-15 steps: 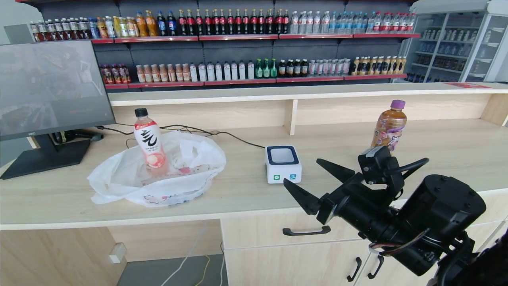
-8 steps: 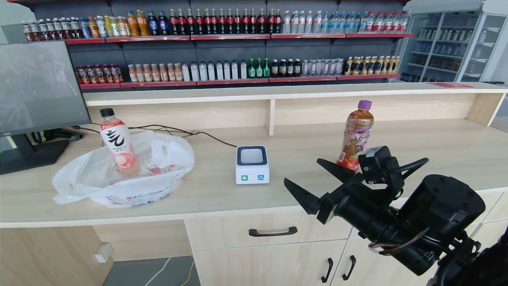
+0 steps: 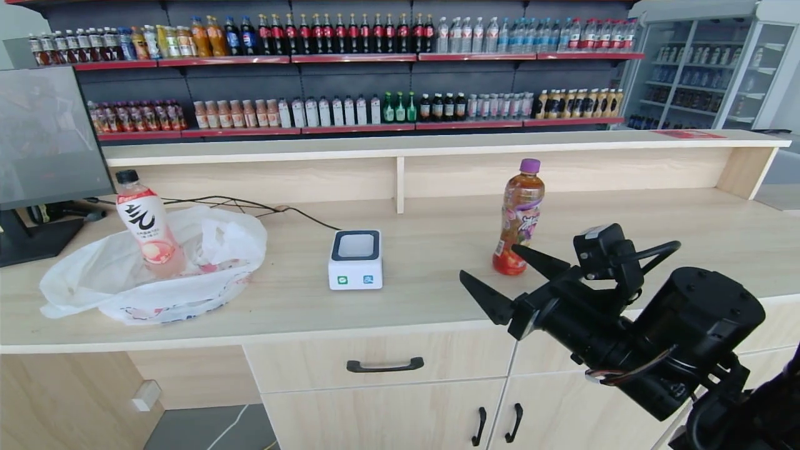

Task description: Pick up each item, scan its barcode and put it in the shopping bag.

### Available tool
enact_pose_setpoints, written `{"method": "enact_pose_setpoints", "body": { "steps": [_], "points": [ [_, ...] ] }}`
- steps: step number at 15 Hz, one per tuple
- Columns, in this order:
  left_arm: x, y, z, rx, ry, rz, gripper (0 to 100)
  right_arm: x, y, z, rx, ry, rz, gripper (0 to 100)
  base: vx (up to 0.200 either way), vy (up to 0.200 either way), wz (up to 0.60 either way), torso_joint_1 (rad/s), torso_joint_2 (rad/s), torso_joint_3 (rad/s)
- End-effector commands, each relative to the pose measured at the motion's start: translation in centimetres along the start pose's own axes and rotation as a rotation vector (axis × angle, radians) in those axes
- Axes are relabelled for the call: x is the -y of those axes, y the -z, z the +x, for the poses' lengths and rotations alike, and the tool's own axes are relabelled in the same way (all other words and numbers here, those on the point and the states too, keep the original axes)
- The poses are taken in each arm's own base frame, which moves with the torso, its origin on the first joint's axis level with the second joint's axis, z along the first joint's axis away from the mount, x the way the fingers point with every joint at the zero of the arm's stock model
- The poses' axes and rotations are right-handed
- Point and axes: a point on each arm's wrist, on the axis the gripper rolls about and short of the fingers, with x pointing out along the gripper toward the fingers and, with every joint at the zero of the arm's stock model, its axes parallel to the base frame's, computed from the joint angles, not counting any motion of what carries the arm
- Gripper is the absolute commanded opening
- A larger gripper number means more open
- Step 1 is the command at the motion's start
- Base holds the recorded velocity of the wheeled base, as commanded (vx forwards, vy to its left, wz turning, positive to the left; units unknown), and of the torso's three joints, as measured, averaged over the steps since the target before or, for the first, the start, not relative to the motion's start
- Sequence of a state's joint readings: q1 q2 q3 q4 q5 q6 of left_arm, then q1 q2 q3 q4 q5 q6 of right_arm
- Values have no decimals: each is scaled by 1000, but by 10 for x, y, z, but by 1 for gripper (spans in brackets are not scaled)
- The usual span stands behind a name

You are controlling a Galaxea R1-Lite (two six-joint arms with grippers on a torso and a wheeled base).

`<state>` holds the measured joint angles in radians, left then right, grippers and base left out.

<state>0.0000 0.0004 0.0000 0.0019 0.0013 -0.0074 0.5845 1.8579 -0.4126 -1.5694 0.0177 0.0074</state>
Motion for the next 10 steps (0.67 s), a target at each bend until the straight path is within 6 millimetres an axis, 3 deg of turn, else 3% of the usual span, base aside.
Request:
{"method": "enact_pose_setpoints", "body": {
  "steps": [1,5,7,10],
  "points": [
    [0,0,0,1,-2,0,100,11,1,-1,-4,40,-5,100,0,0,0,0,0,0],
    [0,0,0,2,1,6,100,40,15,3,-50,137,-12,100,0,0,0,0,0,0],
    [0,0,0,2,1,6,100,43,20,10,-53,143,-13,100,0,0,0,0,0,0],
    [0,0,0,2,1,6,100,65,33,24,-63,203,-17,100,0,0,0,0,0,0]
  ]
}}
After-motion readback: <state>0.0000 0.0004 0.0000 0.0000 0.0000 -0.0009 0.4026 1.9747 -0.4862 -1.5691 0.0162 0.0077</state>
